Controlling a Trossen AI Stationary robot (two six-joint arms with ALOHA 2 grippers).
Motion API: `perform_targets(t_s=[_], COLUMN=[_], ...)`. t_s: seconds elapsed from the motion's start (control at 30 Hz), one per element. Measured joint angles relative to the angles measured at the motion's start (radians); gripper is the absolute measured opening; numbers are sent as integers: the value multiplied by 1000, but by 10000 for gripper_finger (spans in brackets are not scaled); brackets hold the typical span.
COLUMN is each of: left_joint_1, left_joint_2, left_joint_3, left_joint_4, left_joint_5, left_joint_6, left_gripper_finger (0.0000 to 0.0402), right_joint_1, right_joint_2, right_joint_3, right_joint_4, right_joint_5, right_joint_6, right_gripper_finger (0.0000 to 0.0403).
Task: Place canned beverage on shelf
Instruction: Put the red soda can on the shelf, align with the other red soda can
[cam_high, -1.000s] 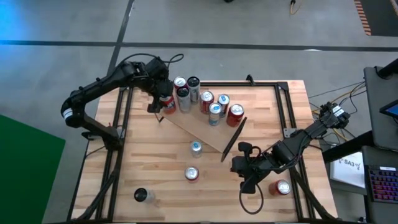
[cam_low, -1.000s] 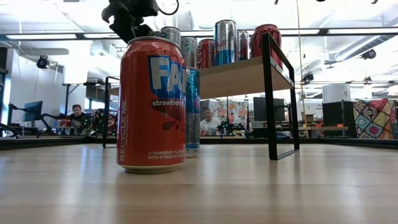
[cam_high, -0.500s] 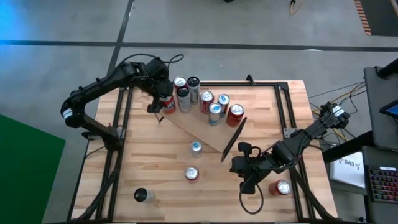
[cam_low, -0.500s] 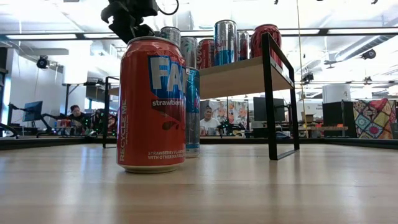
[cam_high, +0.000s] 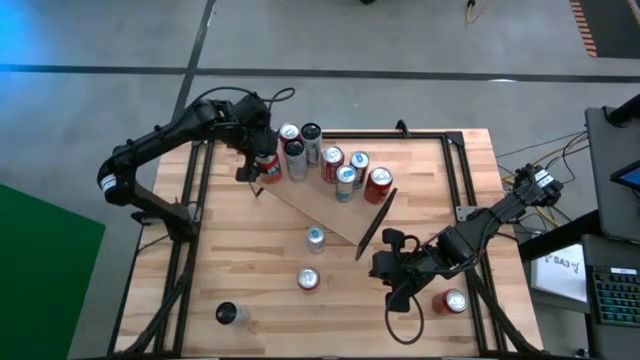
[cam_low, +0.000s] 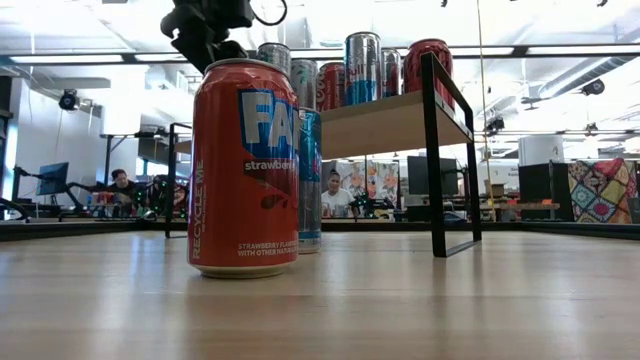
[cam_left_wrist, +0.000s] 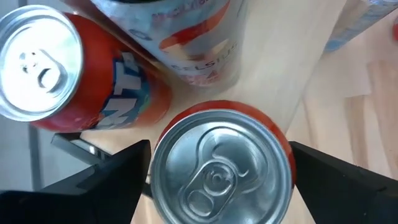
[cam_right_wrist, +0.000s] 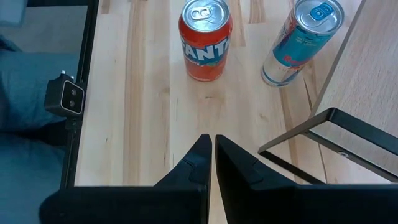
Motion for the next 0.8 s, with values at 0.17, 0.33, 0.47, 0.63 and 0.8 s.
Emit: perform_targets(t_s=[0.17, 0.33, 0.47, 0.63, 0.8], left_joint_1=[0, 0, 0, -5, -24], left_joint_2=[-17, -39, -57, -92, -148], left_joint_3=[0, 2, 2, 2, 5], left_joint_4=[1, 5, 5, 5, 70], left_joint_5=[-66, -72, -72, -71, -72], left_joint_6=[-3, -3, -8, -53, -206], left_gripper_finger=[358, 358, 358, 358, 358], right_joint_1=[0, 0, 0, 0, 0], right_joint_2=[0, 0, 0, -1, -1], right_joint_3=[0, 16, 31, 37, 37], right_joint_4=[0, -1, -1, -1, -1], right_joint_5=[0, 0, 0, 0, 1], right_joint_6=[1, -2, -9, -10, -19], right_gripper_finger=[12, 12, 12, 12, 12])
